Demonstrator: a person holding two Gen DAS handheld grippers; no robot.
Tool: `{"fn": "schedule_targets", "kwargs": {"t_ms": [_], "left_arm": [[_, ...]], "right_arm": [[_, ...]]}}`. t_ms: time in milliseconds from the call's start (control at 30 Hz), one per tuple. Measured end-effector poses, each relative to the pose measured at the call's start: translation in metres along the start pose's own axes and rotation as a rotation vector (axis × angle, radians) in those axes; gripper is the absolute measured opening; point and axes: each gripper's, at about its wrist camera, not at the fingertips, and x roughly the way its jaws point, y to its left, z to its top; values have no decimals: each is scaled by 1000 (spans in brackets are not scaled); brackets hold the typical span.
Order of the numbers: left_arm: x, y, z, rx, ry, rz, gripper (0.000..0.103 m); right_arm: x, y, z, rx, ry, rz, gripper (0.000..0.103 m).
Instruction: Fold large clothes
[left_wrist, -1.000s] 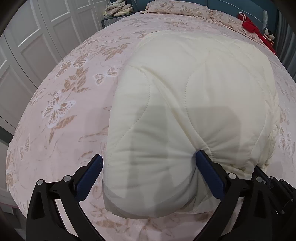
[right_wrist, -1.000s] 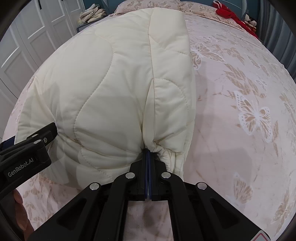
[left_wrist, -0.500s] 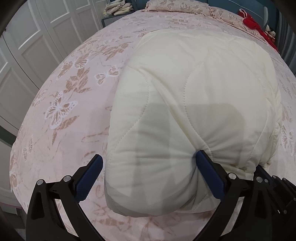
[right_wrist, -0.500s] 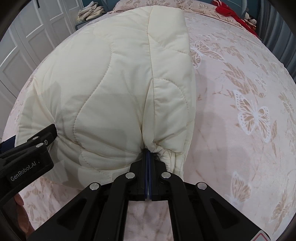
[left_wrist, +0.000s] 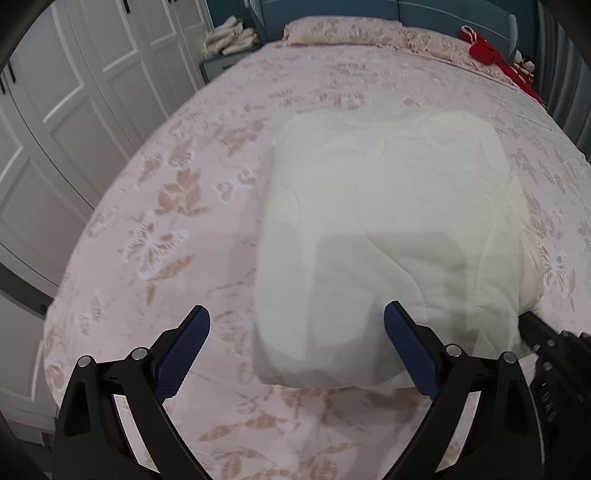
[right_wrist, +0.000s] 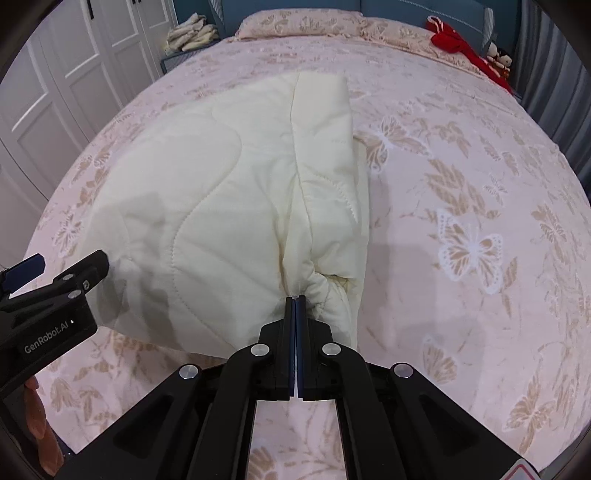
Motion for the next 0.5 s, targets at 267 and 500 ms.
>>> {"fn": "schedule_targets", "kwargs": {"t_ms": [267, 500], "left_arm": [[-1, 10, -1, -18, 5, 9, 93], [14, 18, -4, -49, 28, 11, 94]], "right_arm": [[-11, -1, 3, -1, -26, 0, 3], [-7, -10, 18, 28, -57, -11, 2]]}}
